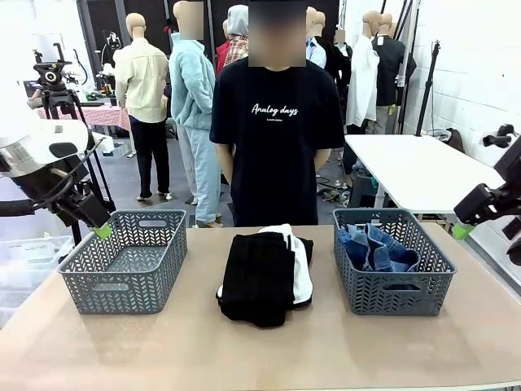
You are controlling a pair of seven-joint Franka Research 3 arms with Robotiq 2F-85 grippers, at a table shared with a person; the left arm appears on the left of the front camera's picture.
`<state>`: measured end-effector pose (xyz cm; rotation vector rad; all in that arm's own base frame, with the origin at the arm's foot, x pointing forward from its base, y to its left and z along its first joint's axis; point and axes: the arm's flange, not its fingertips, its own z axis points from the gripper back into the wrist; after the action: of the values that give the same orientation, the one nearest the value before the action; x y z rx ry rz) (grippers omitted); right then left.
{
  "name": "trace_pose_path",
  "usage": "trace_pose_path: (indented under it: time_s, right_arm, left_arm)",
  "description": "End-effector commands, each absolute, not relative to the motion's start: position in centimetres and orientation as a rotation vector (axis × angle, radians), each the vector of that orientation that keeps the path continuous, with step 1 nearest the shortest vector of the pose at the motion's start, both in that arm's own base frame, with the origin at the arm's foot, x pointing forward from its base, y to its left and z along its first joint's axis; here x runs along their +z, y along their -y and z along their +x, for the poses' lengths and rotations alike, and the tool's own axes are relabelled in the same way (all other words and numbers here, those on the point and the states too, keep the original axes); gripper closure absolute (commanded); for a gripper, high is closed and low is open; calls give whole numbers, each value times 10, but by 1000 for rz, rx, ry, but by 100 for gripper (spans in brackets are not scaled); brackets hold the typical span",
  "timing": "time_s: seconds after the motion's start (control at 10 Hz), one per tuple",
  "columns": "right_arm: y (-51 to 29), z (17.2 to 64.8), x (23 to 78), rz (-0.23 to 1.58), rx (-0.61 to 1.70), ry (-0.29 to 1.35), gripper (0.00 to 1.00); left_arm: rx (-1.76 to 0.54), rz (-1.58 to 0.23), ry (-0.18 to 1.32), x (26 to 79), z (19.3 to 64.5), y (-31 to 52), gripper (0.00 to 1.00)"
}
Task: Sort the tops and bottoms.
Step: Lift clothes from the center of the table with your right hand.
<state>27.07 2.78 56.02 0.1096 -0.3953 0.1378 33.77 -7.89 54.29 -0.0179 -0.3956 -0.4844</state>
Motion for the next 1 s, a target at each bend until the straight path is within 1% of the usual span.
trace_pose_path:
  time_s: [0.0,0.2,0.3,0.4,0.6,0.7,0.8,0.9]
  right_arm:
    - [-83,292,588,65,314,435,0]
    - [-140,335,611,76,491,454,0]
    - [-162,368,611,143,564,407,0]
    - [-184,401,603,194,600,382,0]
    - [-207,442,580,274,606,347,0]
    - [-212,454,569,325,604,318,0]
    - [-206,450,566,283,667,252,0]
    - [-215,451,561,256,594,353,0]
  left_arm:
    - [-487,-22,388,542,337,79,0]
    - [-487,-22,388,542,337,79,0]
    - [-487,-22,388,542,337,79,0]
    - [-487,-22,388,542,337,79,0]
    - [-487,-22,388,542,337,79,0]
    - [-487,-22,388,542,337,79,0]
    - [-487,-22,388,542,337,79,0]
    - [-487,-22,388,542,337,79,0]
